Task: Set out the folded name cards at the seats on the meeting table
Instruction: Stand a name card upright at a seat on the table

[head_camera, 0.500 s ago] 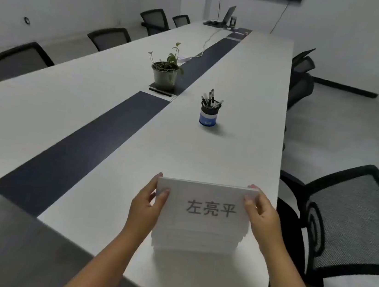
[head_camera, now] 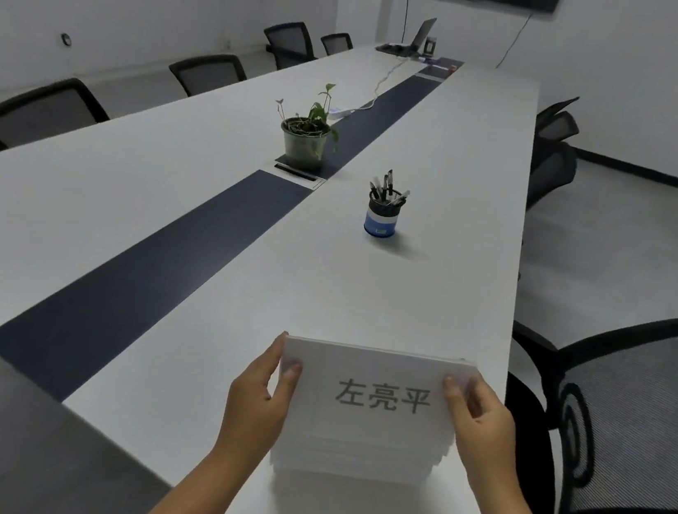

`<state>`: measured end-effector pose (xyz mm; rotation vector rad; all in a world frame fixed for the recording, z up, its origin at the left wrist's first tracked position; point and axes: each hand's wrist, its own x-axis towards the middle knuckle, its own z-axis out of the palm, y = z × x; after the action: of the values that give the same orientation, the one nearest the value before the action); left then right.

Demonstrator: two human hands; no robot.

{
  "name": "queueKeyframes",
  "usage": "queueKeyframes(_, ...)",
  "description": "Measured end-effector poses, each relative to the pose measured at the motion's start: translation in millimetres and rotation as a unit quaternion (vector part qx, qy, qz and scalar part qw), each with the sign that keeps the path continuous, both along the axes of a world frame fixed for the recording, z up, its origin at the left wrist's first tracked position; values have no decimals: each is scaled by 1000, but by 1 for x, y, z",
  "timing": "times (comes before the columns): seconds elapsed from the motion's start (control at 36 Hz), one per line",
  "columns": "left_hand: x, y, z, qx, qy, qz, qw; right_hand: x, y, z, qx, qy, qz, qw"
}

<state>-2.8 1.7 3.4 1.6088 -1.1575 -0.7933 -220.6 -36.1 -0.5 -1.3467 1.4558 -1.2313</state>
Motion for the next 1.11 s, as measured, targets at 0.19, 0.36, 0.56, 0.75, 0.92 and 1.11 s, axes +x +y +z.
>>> queueKeyframes(0.19,0,4,14,-36,2,14,999,4,2,18,-36,3,1,999)
queueKeyframes(0.36,14,18,39,-86,46,59,993,21,3,48,-89,2,13,996)
queueKeyframes(0.56,77,52,40,-132,83,175,972,107,13,59,-156,-32,83,984)
queueKeyframes(0.75,177,99,-1,-89,65,287,951,224,30,17,-107,-11,180,978)
queueKeyframes(0.92,278,123,-44,-27,45,307,950,328,40,-36,-13,46,207,977)
queueKeyframes(1.11,391,120,-63,7,74,294,953,435,46,-50,27,57,198,978)
